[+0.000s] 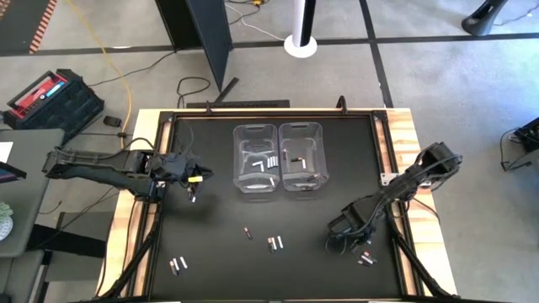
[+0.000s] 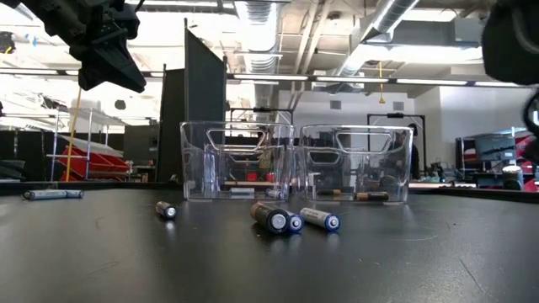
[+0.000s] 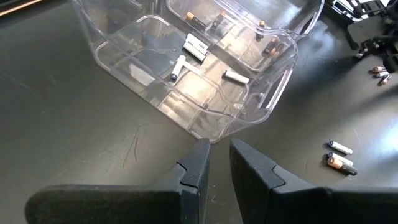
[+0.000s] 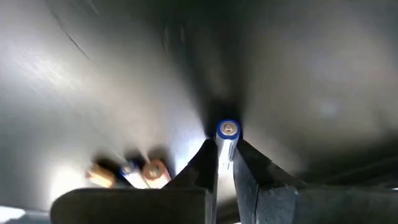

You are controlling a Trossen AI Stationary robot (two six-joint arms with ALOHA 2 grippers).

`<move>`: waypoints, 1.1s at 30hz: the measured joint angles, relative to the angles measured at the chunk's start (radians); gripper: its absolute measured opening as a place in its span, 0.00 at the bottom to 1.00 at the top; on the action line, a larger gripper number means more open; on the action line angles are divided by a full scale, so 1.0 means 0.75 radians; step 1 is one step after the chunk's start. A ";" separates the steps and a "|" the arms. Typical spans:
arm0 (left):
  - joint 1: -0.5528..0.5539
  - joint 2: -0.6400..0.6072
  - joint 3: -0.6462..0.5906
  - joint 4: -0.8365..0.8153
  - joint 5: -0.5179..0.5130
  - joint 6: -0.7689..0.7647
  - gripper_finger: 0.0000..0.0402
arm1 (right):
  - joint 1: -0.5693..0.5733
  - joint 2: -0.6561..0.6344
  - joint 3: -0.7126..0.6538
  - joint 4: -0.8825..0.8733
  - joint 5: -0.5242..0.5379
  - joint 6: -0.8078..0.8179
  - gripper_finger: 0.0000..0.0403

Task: Sort batteries
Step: Put the white battery into the left transparent bin

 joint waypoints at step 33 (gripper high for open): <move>0.000 0.000 0.000 -0.001 0.000 -0.013 0.14 | -0.249 -0.511 0.002 0.434 0.693 -0.289 0.11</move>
